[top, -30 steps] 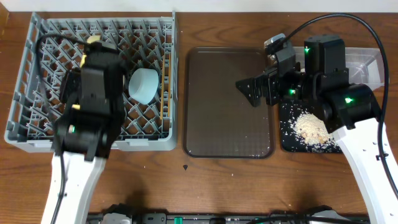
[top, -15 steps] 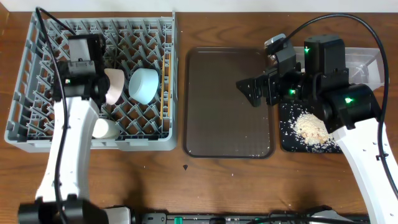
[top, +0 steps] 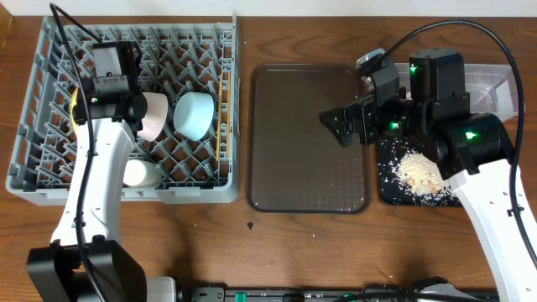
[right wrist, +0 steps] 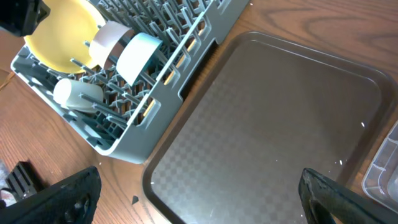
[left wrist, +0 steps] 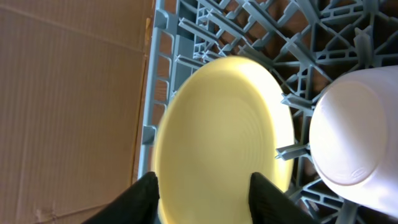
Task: Sort waste into correct bins and load items into the dishwasher
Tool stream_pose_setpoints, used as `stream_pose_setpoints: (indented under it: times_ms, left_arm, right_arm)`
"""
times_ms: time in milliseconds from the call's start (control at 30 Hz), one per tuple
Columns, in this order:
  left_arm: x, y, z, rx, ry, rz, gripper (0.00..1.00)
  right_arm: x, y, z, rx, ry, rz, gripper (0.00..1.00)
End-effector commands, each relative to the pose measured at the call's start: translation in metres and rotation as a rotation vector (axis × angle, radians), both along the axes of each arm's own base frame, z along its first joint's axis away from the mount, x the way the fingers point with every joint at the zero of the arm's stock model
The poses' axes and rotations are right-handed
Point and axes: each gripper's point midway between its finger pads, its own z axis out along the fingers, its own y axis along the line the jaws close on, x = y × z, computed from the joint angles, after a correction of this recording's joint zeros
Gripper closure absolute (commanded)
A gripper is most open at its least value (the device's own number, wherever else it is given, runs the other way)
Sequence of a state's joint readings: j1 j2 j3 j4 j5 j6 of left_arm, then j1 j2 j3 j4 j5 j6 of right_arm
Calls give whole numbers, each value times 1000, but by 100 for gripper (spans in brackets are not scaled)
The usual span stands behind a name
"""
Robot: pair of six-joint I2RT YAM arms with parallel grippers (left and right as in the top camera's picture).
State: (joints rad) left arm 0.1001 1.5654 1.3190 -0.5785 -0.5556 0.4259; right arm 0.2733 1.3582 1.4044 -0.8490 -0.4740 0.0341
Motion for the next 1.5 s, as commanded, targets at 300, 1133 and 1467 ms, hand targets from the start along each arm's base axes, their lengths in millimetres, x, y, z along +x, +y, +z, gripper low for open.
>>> stream_pose_setpoints:
  times_ms: [300,1133,1467]
  left_arm:
    - [-24,-33,82,-230,-371,25,30]
    - [-195,-117,173,-558,-651,-276,11]
    - [-197,-117,169,-561,-633,-270,11]
  right_arm:
    - [-6,2,1,4,18,0,1]
    - [-58,-23,86,122,-189,-80,1]
    - [-61,-28,69,61,-151,-73,1]
